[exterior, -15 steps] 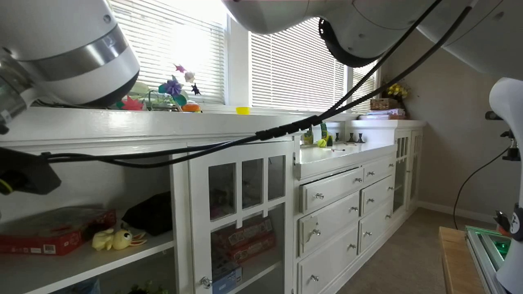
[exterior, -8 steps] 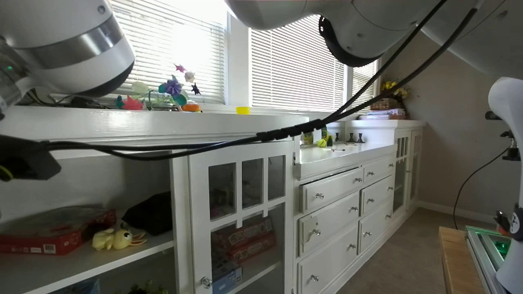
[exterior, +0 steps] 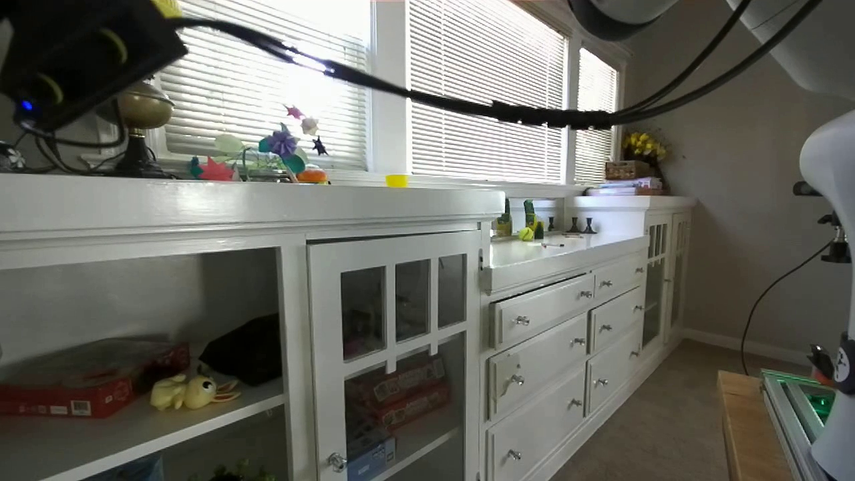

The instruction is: Open the left door of the bottom cabinet

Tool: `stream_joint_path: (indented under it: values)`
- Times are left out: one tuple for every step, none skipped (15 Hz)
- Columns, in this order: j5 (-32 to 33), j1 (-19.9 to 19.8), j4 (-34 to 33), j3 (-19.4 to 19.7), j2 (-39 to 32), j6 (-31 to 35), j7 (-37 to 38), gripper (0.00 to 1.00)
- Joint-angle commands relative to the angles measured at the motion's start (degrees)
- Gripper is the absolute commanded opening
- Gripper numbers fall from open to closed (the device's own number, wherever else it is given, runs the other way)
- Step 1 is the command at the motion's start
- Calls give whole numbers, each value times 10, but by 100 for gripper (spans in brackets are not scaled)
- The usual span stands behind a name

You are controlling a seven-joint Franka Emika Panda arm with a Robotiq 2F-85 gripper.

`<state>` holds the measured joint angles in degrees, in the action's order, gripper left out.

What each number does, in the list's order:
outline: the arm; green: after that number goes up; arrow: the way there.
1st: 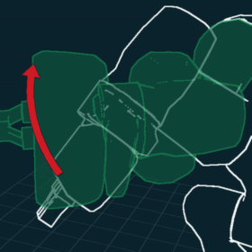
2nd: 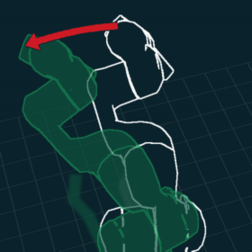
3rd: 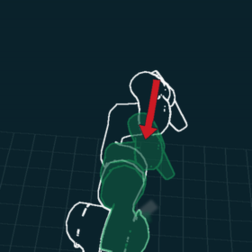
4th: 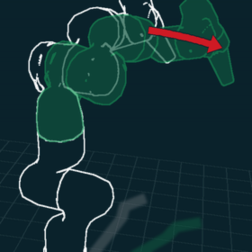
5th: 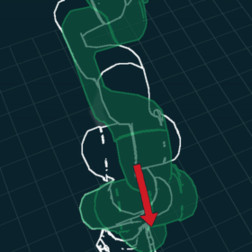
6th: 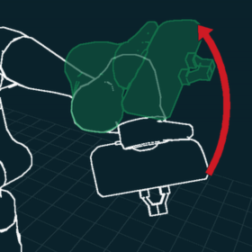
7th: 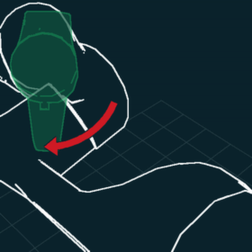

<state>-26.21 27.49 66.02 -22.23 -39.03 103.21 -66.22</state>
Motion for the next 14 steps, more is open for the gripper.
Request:
stream_joint_path:
  values:
    - [22,-20,49,12,88,-125,50,100]
    - [31,-22,47,17,104,-167,56,100]
    - [44,-24,49,23,121,-202,59,100]
    - [54,-28,47,28,137,-243,65,100]
    - [65,-34,45,32,153,-291,60,100]
    - [38,-25,14,26,107,-241,49,100]
    - [45,-29,15,29,121,-272,50,100]
    - [47,-33,16,32,132,-286,50,100]
    - [48,-34,18,33,139,-291,50,100]
    - [48,-35,22,33,141,-291,50,100]
    - [48,-34,27,33,142,-291,50,100]
    - [49,-34,30,33,141,-291,50,100]
    - [49,-34,32,33,141,-291,50,100]
    - [49,-34,33,33,141,-291,50,100]
